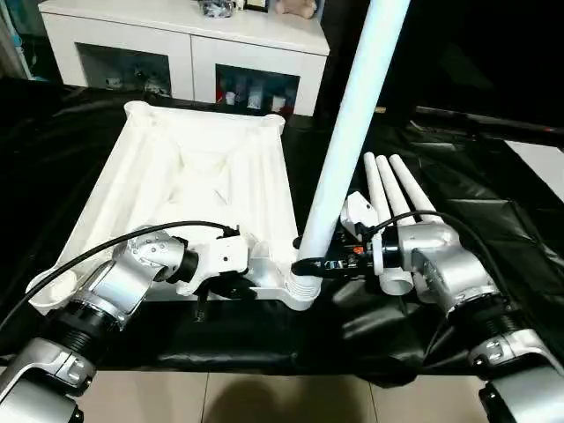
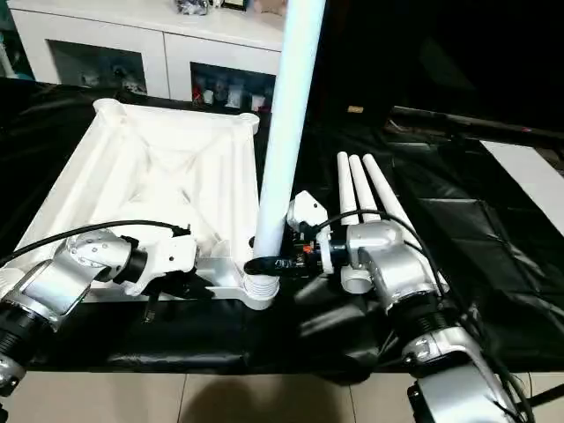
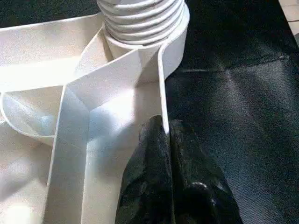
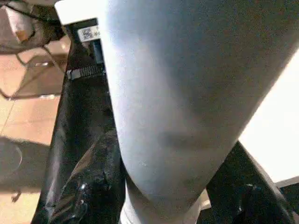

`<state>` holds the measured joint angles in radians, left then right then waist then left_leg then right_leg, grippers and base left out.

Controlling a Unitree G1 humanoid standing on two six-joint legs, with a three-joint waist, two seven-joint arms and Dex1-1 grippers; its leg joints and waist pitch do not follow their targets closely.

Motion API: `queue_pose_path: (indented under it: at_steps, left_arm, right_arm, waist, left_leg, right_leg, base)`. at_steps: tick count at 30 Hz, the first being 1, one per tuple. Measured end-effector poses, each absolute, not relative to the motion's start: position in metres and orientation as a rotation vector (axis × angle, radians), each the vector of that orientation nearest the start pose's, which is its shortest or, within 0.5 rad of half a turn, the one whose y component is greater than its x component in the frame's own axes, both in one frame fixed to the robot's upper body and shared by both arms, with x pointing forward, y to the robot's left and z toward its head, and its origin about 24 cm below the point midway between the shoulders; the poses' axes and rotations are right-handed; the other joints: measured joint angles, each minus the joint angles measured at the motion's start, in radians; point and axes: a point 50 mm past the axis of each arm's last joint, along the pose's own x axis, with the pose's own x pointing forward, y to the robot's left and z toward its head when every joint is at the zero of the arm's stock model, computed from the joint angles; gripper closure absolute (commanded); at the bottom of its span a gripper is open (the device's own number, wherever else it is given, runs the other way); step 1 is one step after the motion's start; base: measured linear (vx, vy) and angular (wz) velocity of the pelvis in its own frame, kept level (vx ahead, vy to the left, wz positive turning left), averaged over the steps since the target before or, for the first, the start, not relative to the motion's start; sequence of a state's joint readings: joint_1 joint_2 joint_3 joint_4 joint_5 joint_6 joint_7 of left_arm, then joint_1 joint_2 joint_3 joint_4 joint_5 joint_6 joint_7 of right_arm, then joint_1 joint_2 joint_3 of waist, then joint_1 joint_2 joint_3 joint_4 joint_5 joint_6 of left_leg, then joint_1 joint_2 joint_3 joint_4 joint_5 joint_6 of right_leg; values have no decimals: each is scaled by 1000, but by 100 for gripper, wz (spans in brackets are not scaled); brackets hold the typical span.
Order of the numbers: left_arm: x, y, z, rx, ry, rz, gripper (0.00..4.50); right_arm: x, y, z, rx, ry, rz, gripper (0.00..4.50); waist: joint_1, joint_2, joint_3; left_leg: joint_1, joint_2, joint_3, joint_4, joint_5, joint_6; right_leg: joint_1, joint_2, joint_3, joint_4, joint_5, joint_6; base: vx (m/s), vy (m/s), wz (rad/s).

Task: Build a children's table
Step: Insert table leg to table base

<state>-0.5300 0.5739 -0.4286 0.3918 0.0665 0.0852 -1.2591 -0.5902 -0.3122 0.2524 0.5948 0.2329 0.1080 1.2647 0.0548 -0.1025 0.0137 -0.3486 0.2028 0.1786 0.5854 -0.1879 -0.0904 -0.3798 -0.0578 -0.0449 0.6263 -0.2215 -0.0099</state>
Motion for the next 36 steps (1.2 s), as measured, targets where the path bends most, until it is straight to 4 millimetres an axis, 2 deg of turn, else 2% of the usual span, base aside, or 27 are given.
queue_pose_path:
  at_steps: [7,11,19,31,36]
  left_arm:
    - [300,165,58,693,555,-1380,450]
    - [300,164,59,688,552,-1382,450]
    - [299,162,58,682,550,-1393,450]
    - [300,160,60,693,561,-1428,450]
    - [301,161,59,703,567,-1422,450]
  right_arm:
    - [318,-117,55,72,283,1307,266]
    - [315,-122,51,133,295,1271,266]
    - [308,-125,46,150,287,1258,266]
    - [310,-120,59,-13,290,1379,266]
    - [310,-112,62,-121,286,1429,266]
  waist:
    - [-17,5,5]
    - [-16,7,8]
    - [-12,9,8]
    - [-10,18,8]
    - [-10,12,4]
  left_leg:
    - [-1,0,-1,1,0,0]
    - [-1,0,-1,0,0,0]
    - [-2,0,-1,0,0,0]
    - [-1,0,0,-9,1,-1]
    - [0,0,0,-10,1,-2]
  right_leg:
    - [-2,0,0,0,-1,2]
    - [-1,0,0,-1,-1,2]
    - [-1,0,0,-1,1,-1]
    - [-1,0,0,-3,1,-1]
    - [1,0,0,-4,0,-1]
  base:
    - [0,0,0]
    - [0,0,0]
    - [0,0,0]
    - [0,0,0]
    - [0,0,0]
